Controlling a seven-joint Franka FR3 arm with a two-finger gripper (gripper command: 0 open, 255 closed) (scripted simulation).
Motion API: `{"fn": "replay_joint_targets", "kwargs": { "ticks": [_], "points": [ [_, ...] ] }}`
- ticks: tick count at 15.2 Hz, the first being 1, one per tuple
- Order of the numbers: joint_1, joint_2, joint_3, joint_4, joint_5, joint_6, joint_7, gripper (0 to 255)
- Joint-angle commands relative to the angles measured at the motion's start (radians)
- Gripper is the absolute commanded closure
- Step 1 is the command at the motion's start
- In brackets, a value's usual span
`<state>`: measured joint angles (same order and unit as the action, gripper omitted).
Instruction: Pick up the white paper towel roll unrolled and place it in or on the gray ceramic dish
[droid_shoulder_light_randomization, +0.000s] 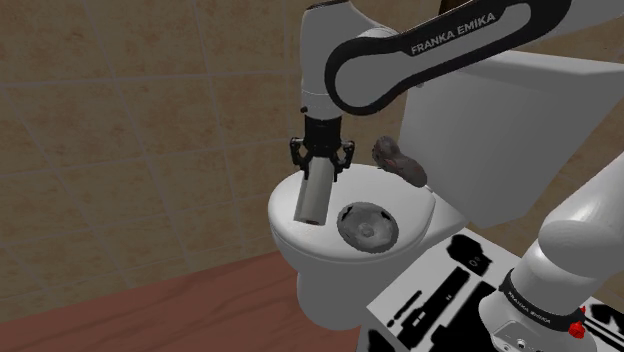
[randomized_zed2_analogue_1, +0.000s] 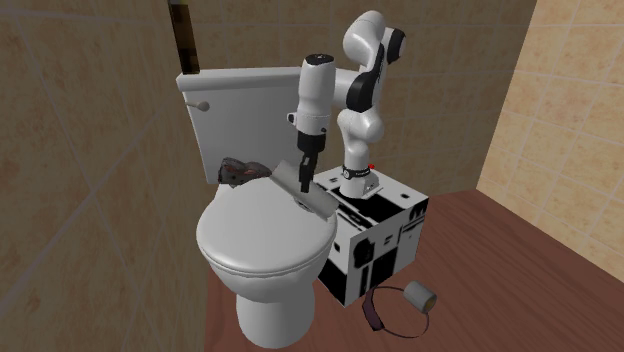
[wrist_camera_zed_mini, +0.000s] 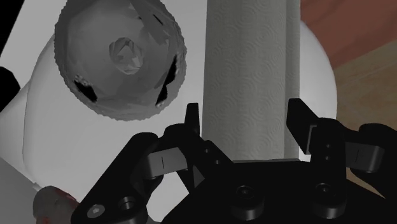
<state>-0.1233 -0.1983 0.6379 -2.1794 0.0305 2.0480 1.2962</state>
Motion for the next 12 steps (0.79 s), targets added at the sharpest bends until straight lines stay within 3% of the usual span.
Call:
{"fn": "replay_joint_targets", "kwargs": {
  "ticks": [1,9,12],
  "points": [
    [0.007,-0.078,-0.029,-0.059,0.046,-0.008,-0.05,255],
    [0.078,-0.421,-0.183,-0.325,0.159,-0.075,-0.225,255],
    [0.08,-0.41,-0.174,-0.358,0.163,-0.031,-0.222,255]
  ]
}}
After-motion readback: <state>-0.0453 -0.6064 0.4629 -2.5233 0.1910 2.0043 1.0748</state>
